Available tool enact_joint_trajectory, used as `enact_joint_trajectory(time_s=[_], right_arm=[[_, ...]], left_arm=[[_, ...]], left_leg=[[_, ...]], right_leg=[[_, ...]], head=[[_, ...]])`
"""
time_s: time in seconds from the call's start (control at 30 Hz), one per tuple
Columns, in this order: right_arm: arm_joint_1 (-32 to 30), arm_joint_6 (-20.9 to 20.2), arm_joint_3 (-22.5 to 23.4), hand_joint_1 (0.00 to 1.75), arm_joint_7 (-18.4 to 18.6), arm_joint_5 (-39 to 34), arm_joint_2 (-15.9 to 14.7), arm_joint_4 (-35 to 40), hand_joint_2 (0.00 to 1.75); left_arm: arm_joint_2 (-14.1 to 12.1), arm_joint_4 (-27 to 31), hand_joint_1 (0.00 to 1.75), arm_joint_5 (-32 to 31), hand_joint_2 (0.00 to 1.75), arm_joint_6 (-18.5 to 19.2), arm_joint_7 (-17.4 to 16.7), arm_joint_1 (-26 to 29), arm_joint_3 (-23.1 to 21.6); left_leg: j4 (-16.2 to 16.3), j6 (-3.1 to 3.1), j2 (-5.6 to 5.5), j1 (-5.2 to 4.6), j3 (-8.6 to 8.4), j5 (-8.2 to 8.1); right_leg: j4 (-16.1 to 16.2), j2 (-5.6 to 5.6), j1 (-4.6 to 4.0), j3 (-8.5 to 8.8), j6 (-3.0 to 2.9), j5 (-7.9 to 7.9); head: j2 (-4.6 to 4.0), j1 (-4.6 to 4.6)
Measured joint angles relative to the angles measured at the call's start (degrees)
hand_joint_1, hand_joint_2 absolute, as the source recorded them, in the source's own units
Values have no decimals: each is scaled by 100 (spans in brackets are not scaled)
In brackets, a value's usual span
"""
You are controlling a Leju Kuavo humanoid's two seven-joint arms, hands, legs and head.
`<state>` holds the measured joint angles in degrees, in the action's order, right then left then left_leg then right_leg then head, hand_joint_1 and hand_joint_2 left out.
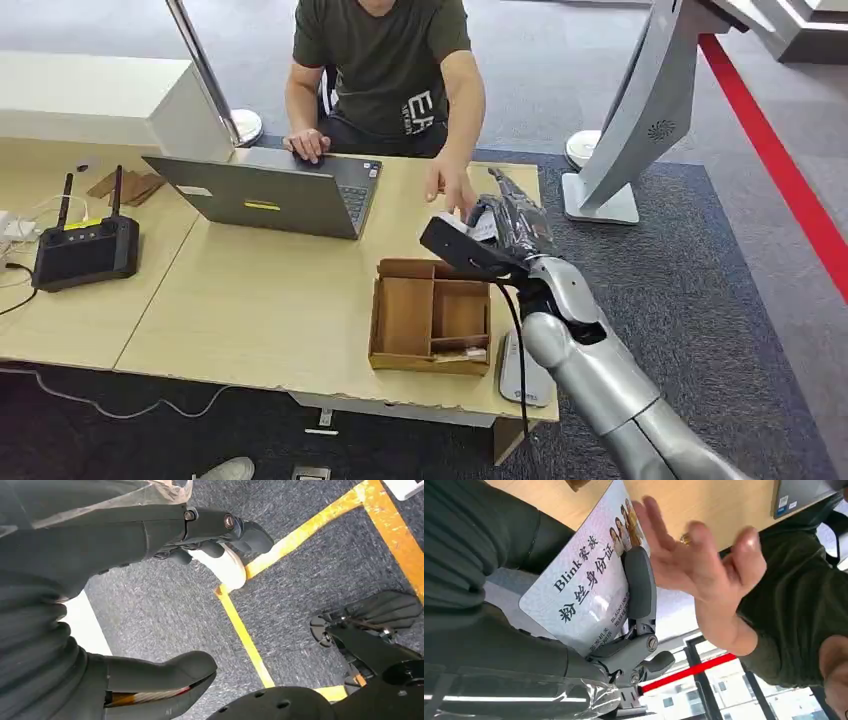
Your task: Pass the card to the sensor for recognition and then transmit it.
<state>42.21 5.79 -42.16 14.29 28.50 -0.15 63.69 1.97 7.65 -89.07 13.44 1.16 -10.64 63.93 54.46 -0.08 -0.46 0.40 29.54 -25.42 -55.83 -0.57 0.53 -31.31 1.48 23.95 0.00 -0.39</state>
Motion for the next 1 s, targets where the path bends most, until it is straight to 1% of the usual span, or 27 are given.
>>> enact_joint_trajectory(time_s=[0.07,0.3,0.33,0.37,0.6,0.67,0.87,1.0], right_arm=[[19,74,0,175,-4,43,83,-131,175],[23,127,18,175,11,286,271,-393,175],[25,127,28,157,11,321,291,-411,175],[27,127,39,0,13,339,310,-435,175],[-2,120,149,0,-2,393,397,-483,175],[-82,127,206,0,-15,398,404,-384,175],[-435,140,387,0,-33,444,323,335,175],[-685,133,457,0,-20,579,171,957,175]], left_arm=[[13,0,0,0,175,0,-11,-15,-35],[28,0,0,0,175,13,-13,-38,-85],[28,0,0,0,175,13,-13,-38,-92],[28,0,0,0,175,13,-13,-40,-101],[35,0,0,0,175,24,-24,-45,-170],[35,0,0,0,175,22,-20,-43,-184],[35,0,0,2,175,2,35,-21,-208],[33,0,0,13,175,-24,92,4,-205]], left_leg=[[0,0,-1,1,0,0],[0,0,0,0,2,0],[0,0,0,0,1,-1],[0,0,0,0,1,-1],[0,0,1,0,0,0],[0,0,1,0,-2,0],[1,0,2,0,-2,-1],[1,0,3,-1,-2,-1]], right_leg=[[0,0,0,0,0,0],[0,0,0,-3,0,0],[0,0,0,-2,0,0],[0,0,0,-2,0,0],[1,-1,0,-2,0,0],[1,-1,0,-2,0,0],[1,-2,0,-4,0,0],[2,-2,0,-4,0,0]], head=[[0,2],[0,2],[0,2],[0,2],[0,2],[0,2],[0,0],[0,2]])
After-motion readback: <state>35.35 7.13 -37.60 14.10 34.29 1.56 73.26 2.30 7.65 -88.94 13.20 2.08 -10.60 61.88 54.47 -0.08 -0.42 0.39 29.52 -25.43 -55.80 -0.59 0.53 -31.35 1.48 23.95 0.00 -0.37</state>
